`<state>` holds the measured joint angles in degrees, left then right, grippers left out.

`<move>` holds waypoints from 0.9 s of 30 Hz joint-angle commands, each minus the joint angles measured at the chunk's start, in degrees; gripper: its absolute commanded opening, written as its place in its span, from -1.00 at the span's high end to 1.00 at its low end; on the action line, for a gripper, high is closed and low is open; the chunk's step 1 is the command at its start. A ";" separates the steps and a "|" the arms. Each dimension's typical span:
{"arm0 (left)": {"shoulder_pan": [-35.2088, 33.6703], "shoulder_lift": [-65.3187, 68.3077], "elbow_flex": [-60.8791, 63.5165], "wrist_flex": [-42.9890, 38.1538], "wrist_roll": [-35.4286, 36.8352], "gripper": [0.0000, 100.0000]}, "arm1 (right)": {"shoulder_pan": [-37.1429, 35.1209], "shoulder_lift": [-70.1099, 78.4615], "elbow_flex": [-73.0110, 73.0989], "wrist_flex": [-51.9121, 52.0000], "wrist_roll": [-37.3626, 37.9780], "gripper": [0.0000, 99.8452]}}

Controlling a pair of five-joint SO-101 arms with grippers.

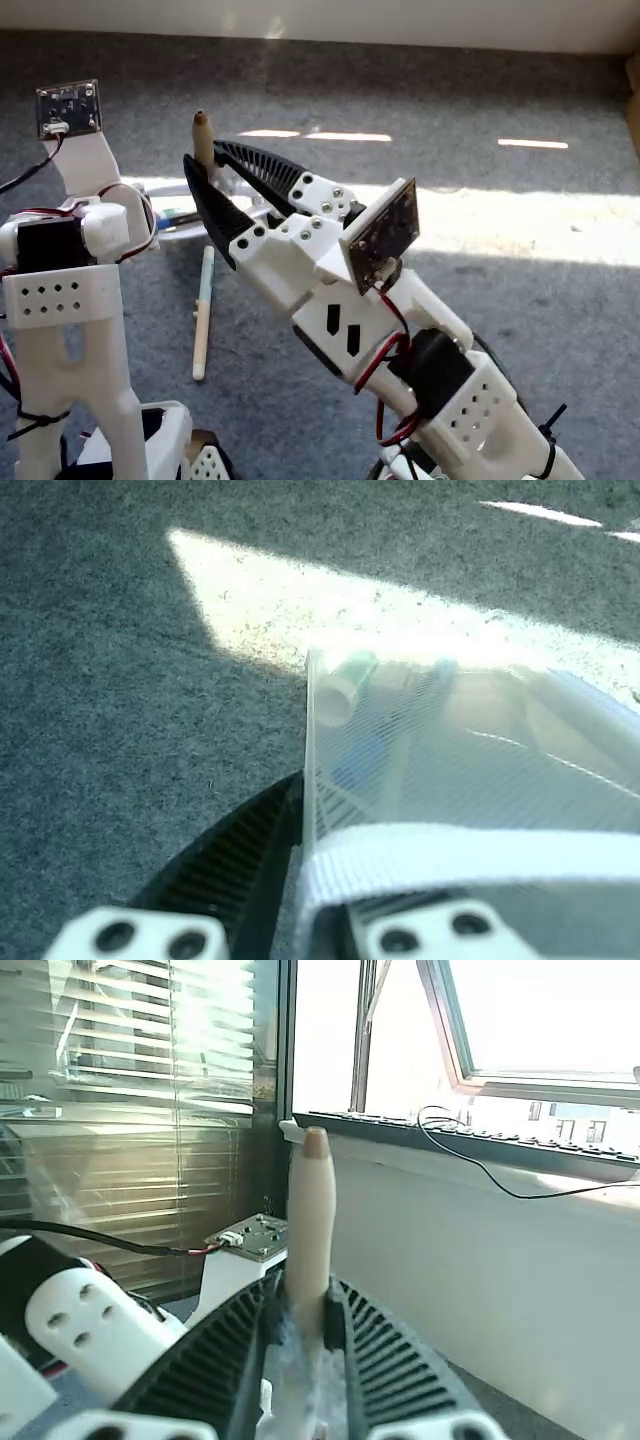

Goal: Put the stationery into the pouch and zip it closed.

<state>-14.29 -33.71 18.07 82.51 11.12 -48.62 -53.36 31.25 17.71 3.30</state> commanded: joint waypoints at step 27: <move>-0.75 -0.48 0.13 -0.35 -0.62 0.99 | 4.44 -1.27 30.64 -37.05 9.93 0.99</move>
<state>-14.20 -33.71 18.07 82.51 11.12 -44.84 -53.27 62.46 -18.24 12.70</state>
